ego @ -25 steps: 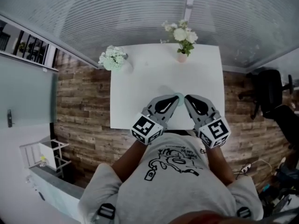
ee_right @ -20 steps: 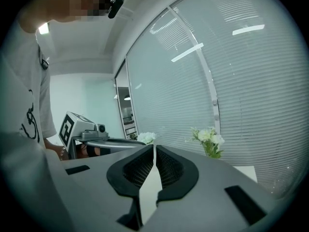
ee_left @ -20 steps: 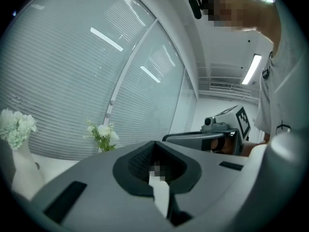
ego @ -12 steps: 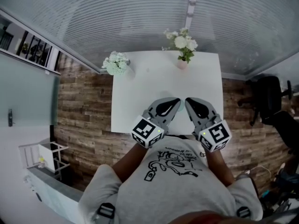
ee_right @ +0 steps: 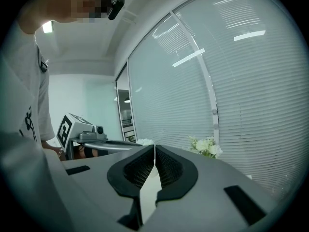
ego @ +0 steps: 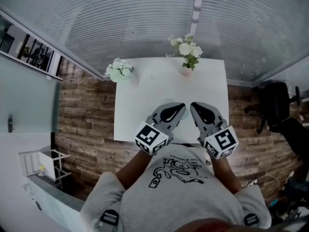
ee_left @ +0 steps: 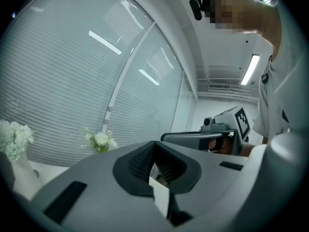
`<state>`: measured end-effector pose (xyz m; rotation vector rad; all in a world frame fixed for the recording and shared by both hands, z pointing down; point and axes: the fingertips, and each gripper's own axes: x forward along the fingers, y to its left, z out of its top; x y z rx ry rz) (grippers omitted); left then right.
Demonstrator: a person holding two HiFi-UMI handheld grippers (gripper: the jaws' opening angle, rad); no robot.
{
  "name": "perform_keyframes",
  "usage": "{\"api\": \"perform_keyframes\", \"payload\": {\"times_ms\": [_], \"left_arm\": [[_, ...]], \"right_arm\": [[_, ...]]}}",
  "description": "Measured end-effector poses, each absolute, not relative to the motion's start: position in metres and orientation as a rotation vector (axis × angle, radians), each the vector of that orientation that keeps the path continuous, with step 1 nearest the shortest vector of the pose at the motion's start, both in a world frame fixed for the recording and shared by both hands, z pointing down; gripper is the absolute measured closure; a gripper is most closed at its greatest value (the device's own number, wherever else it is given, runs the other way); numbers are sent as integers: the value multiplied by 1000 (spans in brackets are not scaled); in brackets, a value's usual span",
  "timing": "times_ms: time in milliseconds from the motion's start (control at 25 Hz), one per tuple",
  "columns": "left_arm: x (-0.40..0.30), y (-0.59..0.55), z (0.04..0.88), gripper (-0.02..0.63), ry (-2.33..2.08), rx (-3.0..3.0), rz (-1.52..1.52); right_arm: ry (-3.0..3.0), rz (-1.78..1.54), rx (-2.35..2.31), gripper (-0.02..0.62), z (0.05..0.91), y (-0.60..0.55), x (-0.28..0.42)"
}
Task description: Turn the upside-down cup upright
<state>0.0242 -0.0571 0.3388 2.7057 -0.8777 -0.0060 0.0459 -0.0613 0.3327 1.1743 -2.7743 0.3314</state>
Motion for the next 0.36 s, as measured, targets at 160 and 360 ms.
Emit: {"api": "perform_keyframes", "payload": {"times_ms": [160,360], "left_arm": [[25,-59,337,604,-878,2708,-13],[28,-51,338,604,-872,2699,-3]], "right_arm": [[-2772,320,1172,555,331,-63,47],[-2771,333,1169,555,331,-54,49]]}}
